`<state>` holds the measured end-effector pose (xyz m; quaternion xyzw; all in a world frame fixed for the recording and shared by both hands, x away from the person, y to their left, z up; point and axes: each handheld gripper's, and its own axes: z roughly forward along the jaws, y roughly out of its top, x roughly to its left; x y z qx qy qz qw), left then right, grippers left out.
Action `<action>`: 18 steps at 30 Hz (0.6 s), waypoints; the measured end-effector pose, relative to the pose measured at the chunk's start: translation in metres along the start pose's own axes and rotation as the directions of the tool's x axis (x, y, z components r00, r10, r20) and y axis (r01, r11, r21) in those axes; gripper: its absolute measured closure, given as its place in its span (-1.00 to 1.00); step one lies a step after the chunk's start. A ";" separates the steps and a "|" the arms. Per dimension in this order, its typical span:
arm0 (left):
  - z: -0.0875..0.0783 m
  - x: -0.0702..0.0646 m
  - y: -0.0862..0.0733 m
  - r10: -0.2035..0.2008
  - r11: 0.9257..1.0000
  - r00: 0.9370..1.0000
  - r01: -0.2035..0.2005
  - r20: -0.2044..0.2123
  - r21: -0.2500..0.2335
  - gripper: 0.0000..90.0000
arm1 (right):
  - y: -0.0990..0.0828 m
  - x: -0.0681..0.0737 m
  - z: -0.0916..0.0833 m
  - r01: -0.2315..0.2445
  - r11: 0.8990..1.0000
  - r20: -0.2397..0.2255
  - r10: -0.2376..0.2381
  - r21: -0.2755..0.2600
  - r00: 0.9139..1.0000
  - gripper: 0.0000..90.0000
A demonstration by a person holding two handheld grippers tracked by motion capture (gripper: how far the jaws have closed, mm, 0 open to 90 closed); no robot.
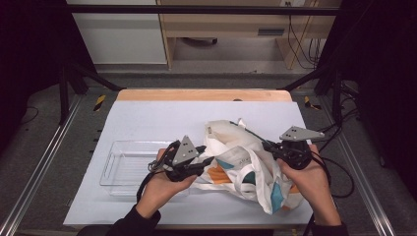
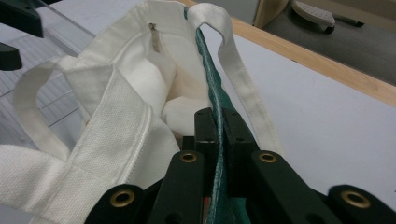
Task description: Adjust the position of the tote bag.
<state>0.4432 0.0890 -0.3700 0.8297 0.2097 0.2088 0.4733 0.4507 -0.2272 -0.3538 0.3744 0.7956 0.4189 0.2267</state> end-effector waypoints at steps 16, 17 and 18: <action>0.050 -0.009 0.018 0.029 0.997 0.996 -0.034 0.086 0.065 0.29 | 0.000 0.007 0.001 0.007 1.000 -0.035 -0.007 0.004 0.999 0.92; 0.051 -0.010 0.018 0.026 0.997 0.996 -0.032 0.086 0.070 0.35 | 0.000 0.008 0.002 0.009 1.000 -0.037 -0.008 0.004 0.999 0.92; 0.052 -0.010 0.017 0.023 0.997 0.996 -0.030 0.092 0.071 0.49 | 0.000 0.008 0.002 0.011 1.000 -0.041 -0.011 0.005 0.999 0.92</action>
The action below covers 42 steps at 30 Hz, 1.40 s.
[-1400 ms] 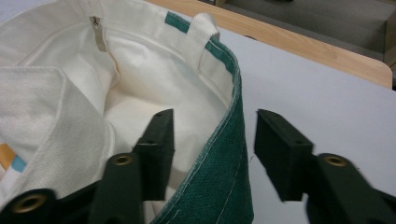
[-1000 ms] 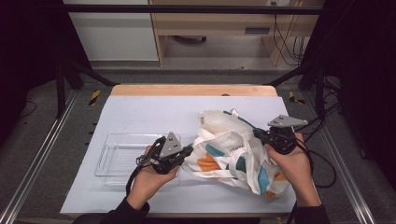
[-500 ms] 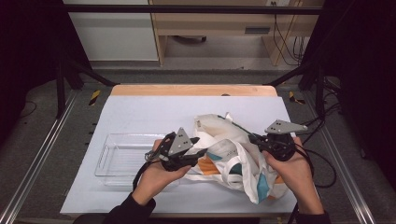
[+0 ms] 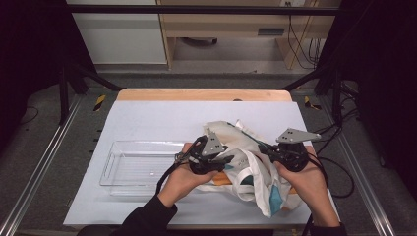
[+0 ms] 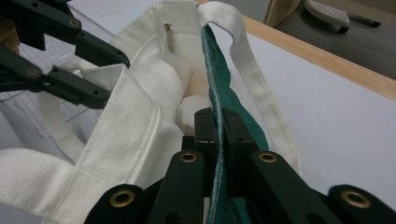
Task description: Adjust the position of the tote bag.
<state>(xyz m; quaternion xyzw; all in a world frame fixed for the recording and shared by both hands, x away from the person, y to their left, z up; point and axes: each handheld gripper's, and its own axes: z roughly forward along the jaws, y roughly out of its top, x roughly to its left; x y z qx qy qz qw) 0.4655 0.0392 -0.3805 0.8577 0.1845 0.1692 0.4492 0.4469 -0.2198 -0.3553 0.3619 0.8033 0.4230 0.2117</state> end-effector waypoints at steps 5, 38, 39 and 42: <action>-0.001 -0.004 -0.005 0.005 1.000 1.000 -0.005 -0.001 -0.006 0.77 | -0.001 0.001 0.002 0.004 1.000 -0.027 -0.004 -0.001 1.000 0.92; -0.019 -0.049 -0.061 0.031 0.999 0.998 -0.033 -0.049 -0.026 0.94 | 0.002 -0.015 0.008 -0.030 1.000 0.013 0.030 -0.006 0.999 0.93; -0.019 -0.050 -0.062 0.037 0.999 0.998 -0.038 -0.047 -0.021 0.94 | 0.003 -0.017 0.009 -0.033 0.999 0.018 0.033 -0.009 0.999 0.93; -0.020 -0.052 -0.066 0.049 0.999 0.998 -0.050 -0.049 -0.014 0.95 | -0.001 -0.021 0.009 -0.053 0.998 0.037 0.054 -0.028 0.998 0.93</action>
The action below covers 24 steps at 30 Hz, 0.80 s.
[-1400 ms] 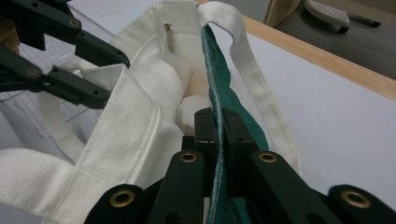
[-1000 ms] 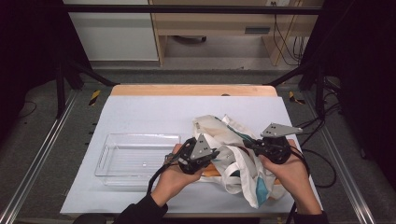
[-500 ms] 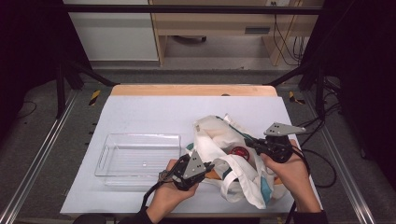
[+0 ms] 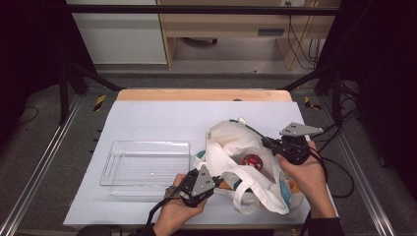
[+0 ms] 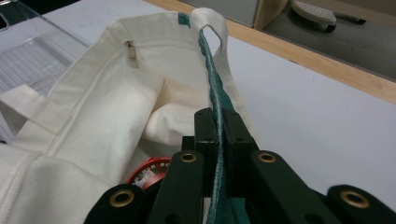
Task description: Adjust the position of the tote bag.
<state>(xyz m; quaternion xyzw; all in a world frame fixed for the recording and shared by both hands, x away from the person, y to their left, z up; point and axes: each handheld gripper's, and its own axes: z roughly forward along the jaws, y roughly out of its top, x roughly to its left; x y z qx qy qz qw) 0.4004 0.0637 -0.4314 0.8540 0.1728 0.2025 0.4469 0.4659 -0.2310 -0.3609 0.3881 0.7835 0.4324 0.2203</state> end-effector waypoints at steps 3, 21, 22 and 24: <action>0.001 -0.001 -0.003 0.003 1.000 1.000 -0.003 0.002 0.005 0.95 | -0.005 0.000 0.000 -0.001 1.000 0.004 0.001 -0.017 1.000 0.93; 0.009 -0.007 -0.013 0.004 0.999 1.000 -0.005 0.020 0.047 0.95 | -0.022 -0.012 0.007 -0.019 1.000 0.024 0.019 -0.008 1.000 0.69; 0.010 -0.007 -0.014 0.001 0.999 1.000 -0.002 0.021 0.047 0.95 | -0.022 -0.011 0.007 -0.019 1.000 0.025 0.019 -0.012 1.000 0.57; 0.010 -0.007 -0.014 0.000 0.999 1.000 -0.001 0.024 0.049 0.95 | -0.021 -0.010 0.008 -0.016 1.000 0.033 0.017 -0.016 0.999 0.45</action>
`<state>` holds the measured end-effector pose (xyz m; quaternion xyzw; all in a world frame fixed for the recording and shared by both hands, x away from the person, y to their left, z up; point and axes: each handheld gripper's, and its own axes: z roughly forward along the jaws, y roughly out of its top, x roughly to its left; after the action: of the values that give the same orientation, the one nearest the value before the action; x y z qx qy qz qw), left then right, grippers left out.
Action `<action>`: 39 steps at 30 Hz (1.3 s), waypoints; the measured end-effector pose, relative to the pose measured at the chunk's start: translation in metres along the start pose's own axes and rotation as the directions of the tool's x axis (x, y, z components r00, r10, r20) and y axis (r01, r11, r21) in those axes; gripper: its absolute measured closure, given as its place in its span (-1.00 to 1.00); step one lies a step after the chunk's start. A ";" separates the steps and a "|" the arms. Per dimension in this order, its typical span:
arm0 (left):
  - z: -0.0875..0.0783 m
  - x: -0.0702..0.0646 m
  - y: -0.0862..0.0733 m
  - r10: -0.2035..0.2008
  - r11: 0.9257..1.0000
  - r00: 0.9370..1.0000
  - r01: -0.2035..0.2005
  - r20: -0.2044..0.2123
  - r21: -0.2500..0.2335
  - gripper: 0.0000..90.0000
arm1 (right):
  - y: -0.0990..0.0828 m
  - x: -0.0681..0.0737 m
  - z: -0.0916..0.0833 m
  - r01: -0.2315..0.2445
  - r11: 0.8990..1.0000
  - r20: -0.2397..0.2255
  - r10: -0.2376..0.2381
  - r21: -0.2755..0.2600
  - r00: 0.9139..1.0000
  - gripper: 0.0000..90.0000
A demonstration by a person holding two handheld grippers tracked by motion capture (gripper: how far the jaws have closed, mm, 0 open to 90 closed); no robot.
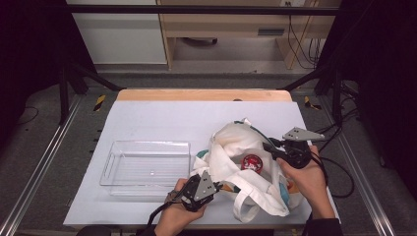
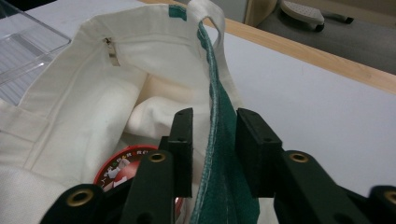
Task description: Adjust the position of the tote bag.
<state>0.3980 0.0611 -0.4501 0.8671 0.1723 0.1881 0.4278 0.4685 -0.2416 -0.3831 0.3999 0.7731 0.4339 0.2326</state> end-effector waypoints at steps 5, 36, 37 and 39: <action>0.001 -0.001 -0.001 0.000 1.000 1.000 0.000 -0.004 0.002 0.95 | -0.002 0.002 0.005 0.013 0.999 0.033 -0.014 0.030 0.999 0.31; 0.006 -0.006 -0.004 0.011 0.999 1.000 -0.011 0.001 0.030 0.96 | -0.030 -0.029 0.017 -0.052 0.990 0.187 0.027 0.132 0.982 0.93; 0.006 -0.006 -0.004 0.012 0.999 1.000 -0.012 -0.001 0.030 0.96 | -0.031 -0.031 0.018 -0.060 0.989 0.188 0.035 0.132 0.982 0.93; 0.006 -0.006 -0.005 0.011 0.999 1.000 -0.011 0.004 0.030 0.96 | -0.034 -0.033 0.019 -0.063 0.990 0.185 0.039 0.129 0.982 0.93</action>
<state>0.3954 0.0567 -0.4586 0.8748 0.1696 0.1861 0.4140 0.4871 -0.2699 -0.4214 0.4723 0.7656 0.3483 0.2635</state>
